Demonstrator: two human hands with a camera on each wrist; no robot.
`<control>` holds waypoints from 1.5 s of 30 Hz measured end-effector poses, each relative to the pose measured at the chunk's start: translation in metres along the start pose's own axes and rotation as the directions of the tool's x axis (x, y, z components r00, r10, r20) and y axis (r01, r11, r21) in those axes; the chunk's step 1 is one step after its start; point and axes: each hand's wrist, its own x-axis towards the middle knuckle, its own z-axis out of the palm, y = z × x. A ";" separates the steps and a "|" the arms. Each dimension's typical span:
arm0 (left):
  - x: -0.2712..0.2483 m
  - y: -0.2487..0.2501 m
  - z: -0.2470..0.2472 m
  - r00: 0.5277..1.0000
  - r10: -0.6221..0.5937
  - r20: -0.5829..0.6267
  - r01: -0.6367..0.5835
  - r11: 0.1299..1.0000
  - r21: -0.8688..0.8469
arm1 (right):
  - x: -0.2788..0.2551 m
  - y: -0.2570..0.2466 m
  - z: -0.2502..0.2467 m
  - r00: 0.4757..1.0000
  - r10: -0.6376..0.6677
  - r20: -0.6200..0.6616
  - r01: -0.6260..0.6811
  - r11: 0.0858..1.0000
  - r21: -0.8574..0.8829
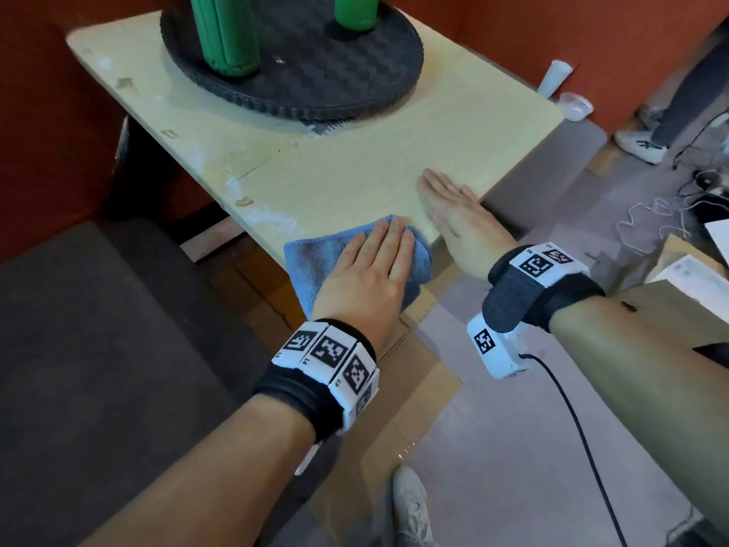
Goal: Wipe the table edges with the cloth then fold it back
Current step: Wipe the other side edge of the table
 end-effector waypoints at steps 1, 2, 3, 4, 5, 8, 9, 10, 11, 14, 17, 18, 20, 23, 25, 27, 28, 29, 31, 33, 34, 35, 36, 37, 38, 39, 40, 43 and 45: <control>-0.001 -0.002 0.002 1.000 0.011 -0.004 -0.011 1.000 0.000 | 0.000 0.000 -0.001 1.000 0.007 0.000 -0.007 1.000 0.005; -0.005 -0.005 0.004 0.999 0.037 -0.033 -0.037 0.999 -0.014 | 0.000 -0.001 -0.001 1.000 0.012 0.007 -0.012 1.000 0.012; -0.010 -0.010 0.009 0.994 0.073 -0.086 -0.073 0.997 -0.006 | 0.000 -0.001 -0.001 1.000 0.013 0.014 -0.013 1.000 0.015; -0.015 -0.015 0.014 0.987 0.101 -0.128 -0.101 0.995 0.006 | 0.001 0.000 -0.001 1.000 0.012 0.020 -0.012 1.000 0.017; -0.017 -0.019 0.020 0.978 0.125 -0.170 -0.124 0.992 0.015 | 0.001 0.000 -0.001 1.000 0.012 0.022 -0.013 1.000 0.019; -0.013 -0.019 0.016 0.983 0.115 -0.140 -0.117 0.993 -0.006 | 0.001 -0.004 0.000 0.999 0.040 0.001 -0.040 0.999 0.034; -0.009 -0.016 0.012 0.989 0.101 -0.107 -0.102 0.995 -0.011 | 0.001 -0.006 0.000 0.999 0.053 -0.007 -0.053 0.998 0.037; -0.004 -0.014 0.011 0.993 0.080 -0.084 -0.080 0.997 -0.008 | 0.001 -0.008 0.000 0.998 0.064 -0.014 -0.063 0.997 0.038; -0.002 -0.013 0.011 0.995 0.071 -0.076 -0.071 0.997 0.007 | 0.001 -0.009 0.000 0.997 0.072 -0.016 -0.071 0.997 0.041; -0.011 -0.022 0.017 0.980 0.122 -0.157 -0.122 0.992 0.012 | 0.001 -0.011 -0.001 0.997 0.075 -0.002 -0.074 0.996 0.059; -0.019 -0.036 0.021 0.959 0.210 -0.191 -0.203 0.978 0.052 | 0.000 -0.009 -0.002 0.997 0.075 0.006 -0.075 0.995 0.070; -0.019 -0.039 0.023 0.952 0.227 -0.203 -0.223 0.974 0.046 | 0.000 -0.009 -0.001 0.997 0.075 0.005 -0.075 0.995 0.069; -0.017 -0.038 0.022 0.941 0.231 -0.248 -0.234 0.972 0.018 | 0.000 -0.009 0.000 0.998 0.069 -0.001 -0.069 0.996 0.064; -0.018 -0.028 0.026 0.947 0.118 -0.298 -0.138 0.989 -0.045 | -0.001 -0.009 0.001 0.998 0.067 -0.018 -0.065 0.995 0.081; -0.024 -0.021 0.030 0.948 -0.010 -0.318 -0.023 0.995 -0.099 | -0.001 -0.008 0.001 0.998 0.068 -0.016 -0.066 0.994 0.089; -0.032 -0.015 0.034 0.931 -0.135 -0.339 0.072 0.978 -0.194 | 0.000 -0.008 0.001 0.998 0.066 -0.014 -0.064 0.993 0.100; -0.034 -0.012 0.035 0.916 -0.201 -0.348 0.114 0.960 -0.255 | 0.000 -0.007 0.001 0.998 0.066 -0.017 -0.064 0.993 0.103; -0.036 -0.008 0.036 0.899 -0.272 -0.344 0.161 0.935 -0.317 | 0.000 -0.006 0.002 0.998 0.065 -0.019 -0.063 0.993 0.105; -0.035 0.001 0.034 0.862 -0.396 -0.315 0.247 0.873 -0.421 | 0.000 -0.006 0.003 0.998 0.066 -0.023 -0.063 0.992 0.108; -0.029 0.006 0.029 0.817 -0.504 -0.281 0.329 0.807 -0.490 | 0.000 -0.006 0.004 0.997 0.070 -0.024 -0.067 0.992 0.107; -0.023 0.005 0.026 0.788 -0.561 -0.253 0.385 0.770 -0.509 | 0.000 -0.006 0.004 0.997 0.072 -0.023 -0.069 0.992 0.105; -0.016 0.000 0.023 0.755 -0.620 -0.214 0.446 0.725 -0.525 | 0.001 -0.006 0.004 0.997 0.072 -0.024 -0.069 0.992 0.102; -0.010 -0.006 0.019 0.718 -0.676 -0.168 0.507 0.672 -0.539 | 0.001 -0.006 0.004 0.997 0.071 -0.025 -0.069 0.993 0.100; -0.005 -0.011 0.016 0.681 -0.721 -0.129 0.555 0.623 -0.552 | 0.001 -0.006 0.004 0.997 0.071 -0.026 -0.068 0.993 0.098; -0.003 -0.014 0.013 0.652 -0.750 -0.109 0.584 0.589 -0.559 | 0.002 -0.006 0.004 0.997 0.069 -0.028 -0.066 0.993 0.097; -0.004 -0.011 0.011 0.632 -0.768 -0.100 0.599 0.567 -0.565 | 0.002 -0.006 0.004 0.997 0.067 -0.030 -0.064 0.993 0.098; -0.008 -0.004 0.008 0.617 -0.781 -0.093 0.606 0.547 -0.578 | 0.002 -0.006 0.004 0.997 0.068 -0.032 -0.064 0.993 0.100; -0.020 0.023 0.005 0.585 -0.810 0.037 0.577 0.384 -0.721 | 0.002 -0.005 0.005 0.997 0.067 -0.043 -0.062 0.993 0.102; -0.012 0.026 0.000 0.553 -0.803 0.223 0.539 0.141 -0.830 | 0.002 -0.004 0.006 0.997 0.064 -0.047 -0.059 0.993 0.101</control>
